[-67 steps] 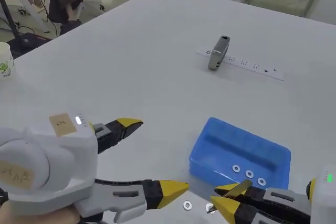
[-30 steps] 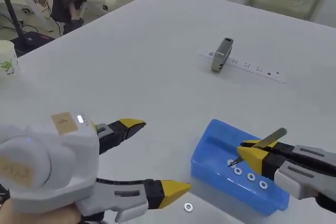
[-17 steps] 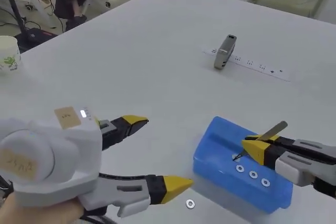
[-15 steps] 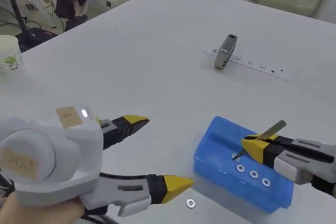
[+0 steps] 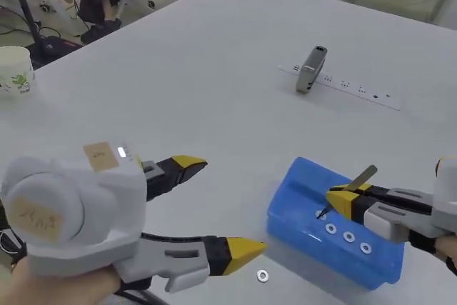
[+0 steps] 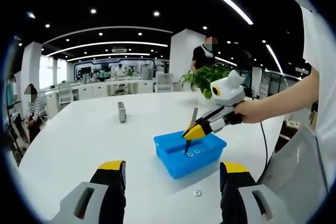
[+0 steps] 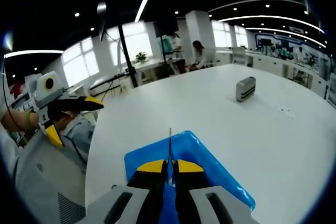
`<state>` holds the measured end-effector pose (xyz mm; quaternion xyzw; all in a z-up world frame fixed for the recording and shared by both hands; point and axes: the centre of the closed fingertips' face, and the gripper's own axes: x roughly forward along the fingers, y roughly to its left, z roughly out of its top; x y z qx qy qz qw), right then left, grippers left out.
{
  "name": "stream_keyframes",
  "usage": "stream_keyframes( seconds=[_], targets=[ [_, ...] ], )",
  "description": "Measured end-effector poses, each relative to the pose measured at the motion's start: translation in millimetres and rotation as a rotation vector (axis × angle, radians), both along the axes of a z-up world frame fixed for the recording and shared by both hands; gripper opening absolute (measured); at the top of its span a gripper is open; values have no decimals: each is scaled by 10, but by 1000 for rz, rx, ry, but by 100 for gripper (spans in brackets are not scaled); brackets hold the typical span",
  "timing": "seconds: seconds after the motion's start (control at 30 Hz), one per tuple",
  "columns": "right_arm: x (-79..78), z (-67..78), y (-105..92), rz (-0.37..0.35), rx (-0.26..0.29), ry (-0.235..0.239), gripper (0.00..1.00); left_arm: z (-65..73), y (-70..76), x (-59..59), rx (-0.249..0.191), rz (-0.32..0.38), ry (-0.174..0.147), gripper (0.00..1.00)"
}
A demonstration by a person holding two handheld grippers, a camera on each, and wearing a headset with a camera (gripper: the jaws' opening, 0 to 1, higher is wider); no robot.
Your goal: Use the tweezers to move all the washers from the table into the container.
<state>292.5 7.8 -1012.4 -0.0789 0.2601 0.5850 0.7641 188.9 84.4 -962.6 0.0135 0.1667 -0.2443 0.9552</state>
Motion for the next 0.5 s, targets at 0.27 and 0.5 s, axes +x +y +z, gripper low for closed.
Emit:
stream_keyframes(
  seconds=[0.27,0.5],
  targets=[
    [41,-129,2,-3,-31,13,3,-6,-7,-4,10,-4,0,73],
    [48,-184,3,-6,-45,23,3,-12,-7,-7,13,-5,3,73]
  ],
)
